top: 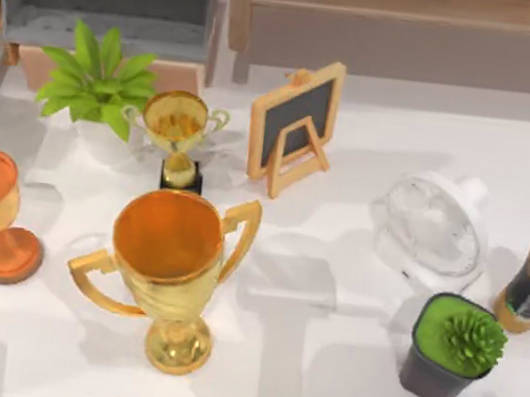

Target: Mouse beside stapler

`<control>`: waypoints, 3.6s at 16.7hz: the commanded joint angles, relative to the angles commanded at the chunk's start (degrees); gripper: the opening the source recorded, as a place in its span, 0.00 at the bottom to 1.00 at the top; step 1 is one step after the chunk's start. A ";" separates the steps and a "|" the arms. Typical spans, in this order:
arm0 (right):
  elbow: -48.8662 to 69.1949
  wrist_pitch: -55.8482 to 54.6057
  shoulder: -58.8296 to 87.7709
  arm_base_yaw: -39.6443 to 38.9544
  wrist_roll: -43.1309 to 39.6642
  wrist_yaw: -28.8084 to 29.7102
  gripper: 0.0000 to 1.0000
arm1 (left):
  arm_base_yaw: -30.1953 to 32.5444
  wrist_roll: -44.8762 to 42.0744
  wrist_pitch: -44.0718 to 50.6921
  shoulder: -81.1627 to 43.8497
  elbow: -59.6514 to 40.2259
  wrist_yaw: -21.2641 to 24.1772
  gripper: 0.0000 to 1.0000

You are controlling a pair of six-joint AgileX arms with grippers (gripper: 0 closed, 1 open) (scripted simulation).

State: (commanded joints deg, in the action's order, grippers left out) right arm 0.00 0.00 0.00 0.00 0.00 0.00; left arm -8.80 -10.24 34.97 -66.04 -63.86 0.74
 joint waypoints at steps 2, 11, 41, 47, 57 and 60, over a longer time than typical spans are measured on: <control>0.00 0.00 0.00 0.00 0.00 0.00 1.00 | -1.98 -1.94 6.94 -14.24 -13.41 0.10 1.00; 0.00 0.00 0.00 0.00 0.00 0.00 1.00 | -9.74 -9.25 34.58 -66.50 -61.59 0.97 1.00; 0.00 0.00 0.00 0.00 0.00 0.00 1.00 | -10.82 -12.50 39.35 -82.20 -73.86 2.06 1.00; 0.00 0.00 0.00 0.00 0.00 0.00 1.00 | -10.04 -11.73 36.68 -84.82 -74.20 1.73 1.00; 0.00 0.00 0.00 0.00 0.00 0.00 1.00 | -10.04 -11.73 36.68 -84.82 -74.20 1.73 0.32; 0.00 0.00 0.00 0.00 0.00 0.00 1.00 | -10.04 -11.73 36.68 -84.82 -74.20 1.73 0.10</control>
State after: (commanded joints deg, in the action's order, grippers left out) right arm 0.00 0.00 0.00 0.00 0.00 0.00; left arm -18.84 -21.97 71.65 -150.87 -138.06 2.47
